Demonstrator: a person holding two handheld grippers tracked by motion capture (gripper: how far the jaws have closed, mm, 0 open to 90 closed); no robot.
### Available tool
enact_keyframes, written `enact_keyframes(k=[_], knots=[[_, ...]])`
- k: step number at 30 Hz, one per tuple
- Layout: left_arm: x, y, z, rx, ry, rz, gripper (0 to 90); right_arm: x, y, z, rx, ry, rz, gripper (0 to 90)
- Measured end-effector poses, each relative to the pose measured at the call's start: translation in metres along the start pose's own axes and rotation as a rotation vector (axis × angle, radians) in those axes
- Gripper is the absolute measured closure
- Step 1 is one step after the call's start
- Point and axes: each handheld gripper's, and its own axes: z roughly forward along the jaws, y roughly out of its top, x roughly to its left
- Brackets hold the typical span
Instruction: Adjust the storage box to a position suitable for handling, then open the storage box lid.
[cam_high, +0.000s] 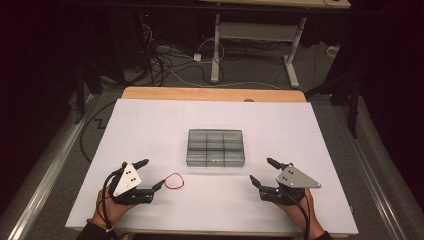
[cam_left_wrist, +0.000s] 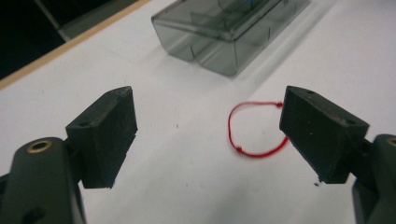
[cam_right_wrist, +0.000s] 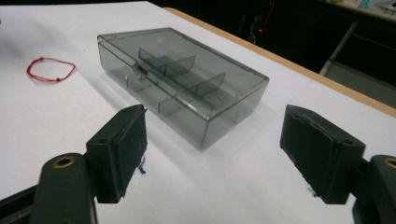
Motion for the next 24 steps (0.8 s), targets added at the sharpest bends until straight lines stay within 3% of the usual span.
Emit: enact_keyframes(k=[6,9,14,24], knots=[[-0.006,-0.007,-0.002,0.028,0.003,0.009,18.5,0.002,-0.013,-0.006,0.030,0.017,0.009,26.5],[-0.005,-0.007,-0.002,0.013,-0.003,0.001,18.6,0.003,-0.014,-0.005,0.037,0.026,0.010,29.5],[-0.006,-0.011,0.001,0.043,-0.023,-0.008,18.7,0.006,-0.014,-0.001,0.047,0.033,-0.004,33.8],[-0.005,-0.010,0.004,0.060,-0.023,-0.012,24.0,0.008,-0.018,0.005,0.104,0.075,-0.024,54.5]])
